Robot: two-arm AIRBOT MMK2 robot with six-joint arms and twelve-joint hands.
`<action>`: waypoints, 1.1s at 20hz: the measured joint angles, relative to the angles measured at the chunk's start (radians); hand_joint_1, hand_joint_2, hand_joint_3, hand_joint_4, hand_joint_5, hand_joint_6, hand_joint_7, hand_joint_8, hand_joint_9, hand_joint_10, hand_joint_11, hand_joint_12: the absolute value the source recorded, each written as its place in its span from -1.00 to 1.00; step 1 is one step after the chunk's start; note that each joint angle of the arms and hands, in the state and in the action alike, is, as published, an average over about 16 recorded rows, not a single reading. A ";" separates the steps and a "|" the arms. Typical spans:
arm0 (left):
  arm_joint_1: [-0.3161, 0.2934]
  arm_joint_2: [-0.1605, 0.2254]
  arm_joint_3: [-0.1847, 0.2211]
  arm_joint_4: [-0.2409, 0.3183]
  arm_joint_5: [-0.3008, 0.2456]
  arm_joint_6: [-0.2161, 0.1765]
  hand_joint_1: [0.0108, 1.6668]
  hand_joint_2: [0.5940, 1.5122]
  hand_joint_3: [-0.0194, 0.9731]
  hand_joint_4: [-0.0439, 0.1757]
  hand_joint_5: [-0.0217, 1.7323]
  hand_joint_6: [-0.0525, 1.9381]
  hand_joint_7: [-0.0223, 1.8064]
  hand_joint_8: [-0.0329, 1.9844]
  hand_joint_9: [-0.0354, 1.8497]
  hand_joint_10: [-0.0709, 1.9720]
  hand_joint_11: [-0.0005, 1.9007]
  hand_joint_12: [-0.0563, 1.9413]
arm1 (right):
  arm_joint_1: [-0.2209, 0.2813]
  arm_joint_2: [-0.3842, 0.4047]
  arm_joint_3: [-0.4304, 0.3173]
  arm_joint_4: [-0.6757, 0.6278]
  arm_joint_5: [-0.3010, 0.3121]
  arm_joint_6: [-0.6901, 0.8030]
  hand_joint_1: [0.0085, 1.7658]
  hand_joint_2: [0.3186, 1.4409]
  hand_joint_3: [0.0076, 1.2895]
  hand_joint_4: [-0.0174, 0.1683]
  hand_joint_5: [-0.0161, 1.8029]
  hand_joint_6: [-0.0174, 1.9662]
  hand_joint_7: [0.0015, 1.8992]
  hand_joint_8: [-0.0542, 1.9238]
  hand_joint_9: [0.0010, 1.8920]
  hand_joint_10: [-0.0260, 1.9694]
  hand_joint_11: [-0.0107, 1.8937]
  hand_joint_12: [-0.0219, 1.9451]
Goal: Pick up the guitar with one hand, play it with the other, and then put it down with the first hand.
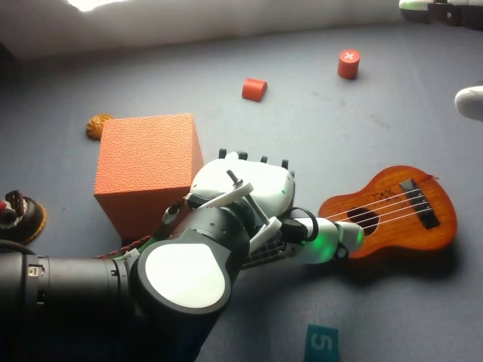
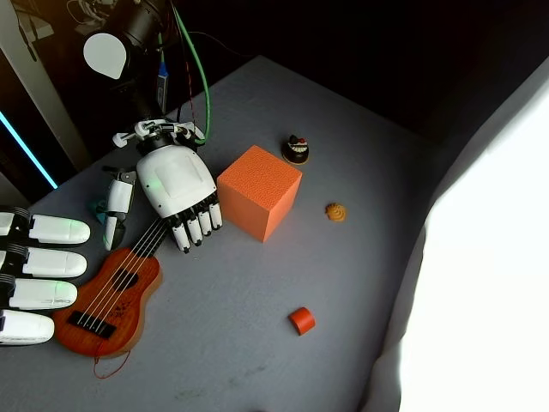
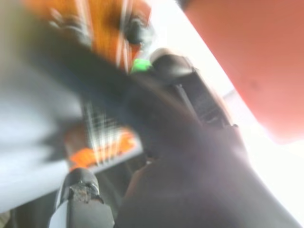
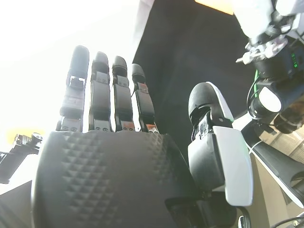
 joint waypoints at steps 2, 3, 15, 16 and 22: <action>-0.003 0.000 0.002 0.003 -0.005 0.003 -0.98 -0.15 -0.96 -0.16 -0.49 -0.29 -0.42 -0.17 -0.45 -0.22 -0.62 0.16 | 0.000 0.000 0.000 -0.001 0.000 0.000 -0.76 0.76 -0.99 -0.83 -0.73 -0.94 -0.73 -0.96 -0.73 -0.95 -0.97 -0.07; -0.006 0.001 0.003 0.005 -0.010 0.006 -0.99 -0.15 -0.96 -0.09 -0.57 -0.41 -0.50 -0.29 -0.53 -0.34 -0.71 0.04 | 0.000 0.000 -0.001 -0.001 0.001 0.000 -0.76 0.76 -0.99 -0.83 -0.73 -0.94 -0.73 -0.96 -0.73 -0.95 -0.97 -0.07; -0.151 0.070 0.021 -0.092 -0.124 0.193 -0.90 -0.12 -0.95 0.26 -0.95 -0.94 -0.96 -0.97 -0.94 -0.92 -0.98 -0.94 | -0.001 0.000 -0.002 -0.006 0.002 0.000 -0.74 0.76 -0.99 -0.83 -0.73 -0.94 -0.70 -0.96 -0.72 -0.95 -0.97 -0.10; -0.173 0.082 0.019 -0.115 -0.134 0.222 -0.85 -0.11 -0.95 0.24 -0.95 -0.94 -0.96 -0.97 -0.94 -0.92 -0.98 -0.94 | -0.001 0.000 -0.003 -0.007 0.002 0.000 -0.73 0.76 -0.99 -0.83 -0.73 -0.94 -0.70 -0.96 -0.72 -0.95 -0.97 -0.10; -0.322 0.175 -0.016 -0.313 -0.170 0.419 -0.39 -0.01 -0.95 0.11 -0.90 -0.93 -0.91 -0.96 -0.90 -0.89 -0.98 -0.68 | -0.002 0.000 -0.003 -0.011 0.003 0.000 -0.53 0.74 -0.99 -0.83 -0.70 -0.93 -0.68 -0.95 -0.71 -0.94 -0.97 -0.02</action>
